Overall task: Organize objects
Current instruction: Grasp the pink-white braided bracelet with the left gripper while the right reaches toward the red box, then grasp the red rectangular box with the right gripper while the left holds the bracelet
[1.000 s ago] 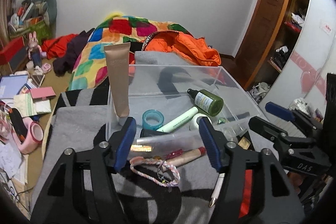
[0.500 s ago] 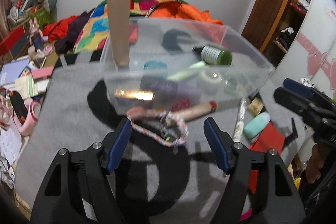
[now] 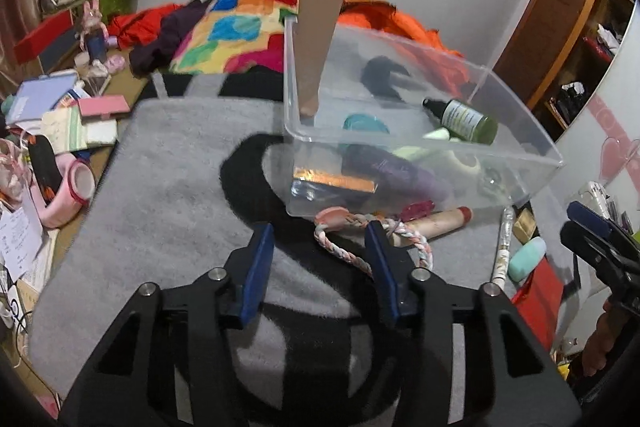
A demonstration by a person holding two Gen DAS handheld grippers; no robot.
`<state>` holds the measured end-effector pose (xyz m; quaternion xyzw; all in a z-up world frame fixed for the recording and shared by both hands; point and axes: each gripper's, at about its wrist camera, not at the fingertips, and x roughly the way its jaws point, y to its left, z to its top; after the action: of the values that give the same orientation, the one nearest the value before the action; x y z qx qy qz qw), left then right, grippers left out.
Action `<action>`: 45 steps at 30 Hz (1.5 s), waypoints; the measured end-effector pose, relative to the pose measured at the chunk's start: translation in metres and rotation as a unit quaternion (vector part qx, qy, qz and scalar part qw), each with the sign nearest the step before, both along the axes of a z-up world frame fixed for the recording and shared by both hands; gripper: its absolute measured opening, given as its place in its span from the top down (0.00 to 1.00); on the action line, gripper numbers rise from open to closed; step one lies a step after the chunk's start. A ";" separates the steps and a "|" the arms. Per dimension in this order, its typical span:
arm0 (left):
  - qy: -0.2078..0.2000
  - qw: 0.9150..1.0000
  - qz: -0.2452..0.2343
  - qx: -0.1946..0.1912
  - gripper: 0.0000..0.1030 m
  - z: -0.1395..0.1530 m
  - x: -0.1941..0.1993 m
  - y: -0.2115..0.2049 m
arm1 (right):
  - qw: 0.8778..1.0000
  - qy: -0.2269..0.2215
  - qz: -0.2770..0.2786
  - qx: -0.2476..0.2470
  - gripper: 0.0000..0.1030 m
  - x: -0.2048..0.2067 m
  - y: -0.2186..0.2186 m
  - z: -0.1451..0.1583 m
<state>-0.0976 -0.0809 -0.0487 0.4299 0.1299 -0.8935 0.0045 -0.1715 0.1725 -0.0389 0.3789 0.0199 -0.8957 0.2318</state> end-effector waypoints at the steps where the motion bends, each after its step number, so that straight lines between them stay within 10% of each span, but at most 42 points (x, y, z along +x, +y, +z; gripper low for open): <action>1: -0.006 1.000 -0.002 0.000 0.55 -0.004 -0.004 0.002 | 1.000 -0.002 0.001 0.000 0.27 0.001 0.000 -0.001; 8: -0.001 0.999 0.005 -0.041 0.58 -0.011 -0.012 0.013 | 1.000 -0.011 0.022 0.007 0.26 0.024 0.002 -0.006; 15: 0.007 0.999 0.004 -0.048 0.88 -0.011 -0.004 0.012 | 0.998 -0.033 0.058 -0.001 0.19 0.048 -0.015 -0.015; 27: 0.016 1.000 -0.006 -0.023 0.89 -0.006 0.042 0.006 | 0.997 -0.002 0.045 0.063 0.20 0.059 -0.028 -0.034; 40: 0.040 0.999 -0.010 -0.015 0.89 0.013 0.084 0.008 | 0.996 0.028 0.056 0.056 0.75 0.070 -0.021 -0.021; 45: 0.053 0.998 -0.035 0.005 0.89 0.022 0.098 0.017 | 0.997 0.006 0.058 0.046 0.78 0.068 -0.014 -0.015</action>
<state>0.0001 -0.0641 -0.0268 0.3865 0.1188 -0.9139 -0.0359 -0.1035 0.1584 -0.0536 0.3818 0.0842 -0.8812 0.2657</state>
